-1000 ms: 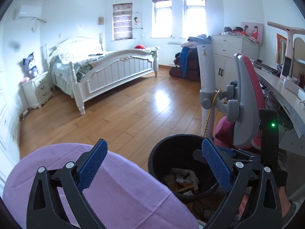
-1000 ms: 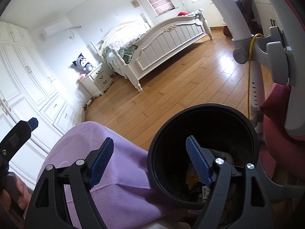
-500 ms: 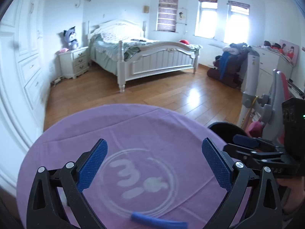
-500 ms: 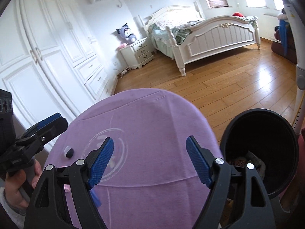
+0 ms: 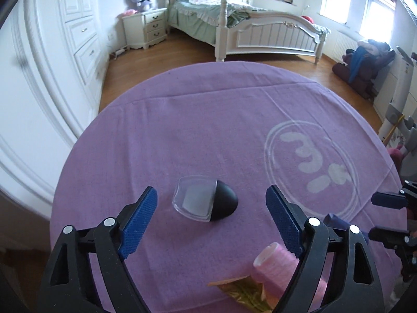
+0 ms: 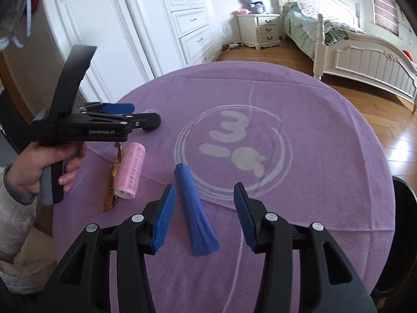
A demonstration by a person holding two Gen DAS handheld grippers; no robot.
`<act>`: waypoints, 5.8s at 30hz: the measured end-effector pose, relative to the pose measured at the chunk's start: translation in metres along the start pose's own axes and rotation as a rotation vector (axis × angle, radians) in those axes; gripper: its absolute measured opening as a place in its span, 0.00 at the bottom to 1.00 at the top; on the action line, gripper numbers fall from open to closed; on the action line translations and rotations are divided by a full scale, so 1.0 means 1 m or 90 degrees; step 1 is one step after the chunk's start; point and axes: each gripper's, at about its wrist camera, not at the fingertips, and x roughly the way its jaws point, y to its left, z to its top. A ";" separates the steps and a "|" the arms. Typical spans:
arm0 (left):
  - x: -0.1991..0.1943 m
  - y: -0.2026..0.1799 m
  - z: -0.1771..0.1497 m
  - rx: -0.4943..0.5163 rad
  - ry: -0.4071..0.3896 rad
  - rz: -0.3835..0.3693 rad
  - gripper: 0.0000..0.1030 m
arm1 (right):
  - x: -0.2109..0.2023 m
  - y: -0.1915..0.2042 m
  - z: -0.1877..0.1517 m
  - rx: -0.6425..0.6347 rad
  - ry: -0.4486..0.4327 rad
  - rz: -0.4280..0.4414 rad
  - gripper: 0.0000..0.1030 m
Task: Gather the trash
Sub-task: 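Grasp the clear-and-black cap with the left tool while the right tool grasps the blue stick, then carry the cap and blue stick over the black bin and open both tools, then move both tools back over the table toward the last items, then grasp the gold wrapper with the left tool while the right tool grasps the pink hair roller, then carry the wrapper and roller over the black bin and open both tools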
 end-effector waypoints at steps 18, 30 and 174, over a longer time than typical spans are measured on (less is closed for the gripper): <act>0.006 -0.004 0.002 -0.028 -0.020 -0.001 0.54 | 0.021 -0.004 0.008 0.002 0.035 0.001 0.18; -0.050 -0.118 0.041 0.053 -0.146 -0.098 0.54 | -0.055 -0.071 0.012 0.130 -0.170 -0.037 0.17; -0.089 -0.093 -0.007 -0.013 -0.153 -0.149 0.13 | -0.056 -0.052 0.023 0.114 -0.165 -0.015 0.28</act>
